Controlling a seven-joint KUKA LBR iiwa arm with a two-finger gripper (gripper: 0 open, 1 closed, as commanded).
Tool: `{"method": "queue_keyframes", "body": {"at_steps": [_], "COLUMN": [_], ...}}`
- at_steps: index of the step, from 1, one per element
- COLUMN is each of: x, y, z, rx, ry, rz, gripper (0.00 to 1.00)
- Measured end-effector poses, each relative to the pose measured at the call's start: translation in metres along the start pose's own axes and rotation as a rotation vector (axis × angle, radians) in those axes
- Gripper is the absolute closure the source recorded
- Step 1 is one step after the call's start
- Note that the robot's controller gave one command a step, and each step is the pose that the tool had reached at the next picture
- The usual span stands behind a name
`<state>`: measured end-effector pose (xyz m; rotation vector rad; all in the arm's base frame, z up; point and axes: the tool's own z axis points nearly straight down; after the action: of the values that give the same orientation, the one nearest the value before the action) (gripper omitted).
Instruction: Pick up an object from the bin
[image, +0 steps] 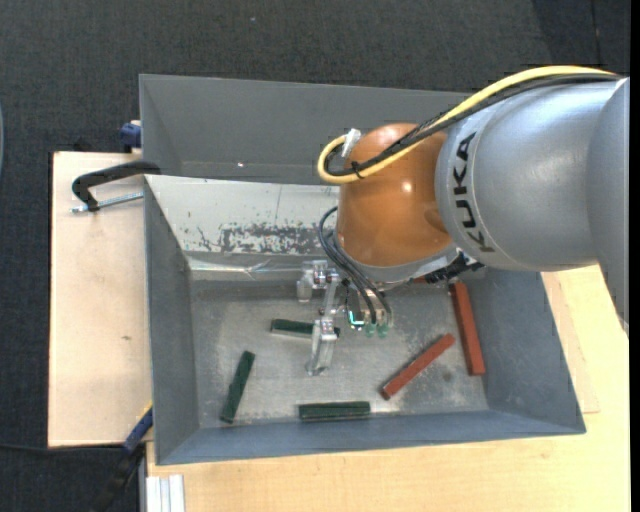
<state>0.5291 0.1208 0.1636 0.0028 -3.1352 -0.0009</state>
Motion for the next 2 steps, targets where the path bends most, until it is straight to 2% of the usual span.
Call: {"method": "queue_keyframes", "body": {"at_steps": [1,2], "x": [-0.002,-0.015], "y": [0.0,-0.002], "z": [-0.003,0.049], "rx": [-0.001,-0.002], "ry": [-0.007,-0.014], "rz": [0.002,0.022], "gripper": [0.0,0.0]}}
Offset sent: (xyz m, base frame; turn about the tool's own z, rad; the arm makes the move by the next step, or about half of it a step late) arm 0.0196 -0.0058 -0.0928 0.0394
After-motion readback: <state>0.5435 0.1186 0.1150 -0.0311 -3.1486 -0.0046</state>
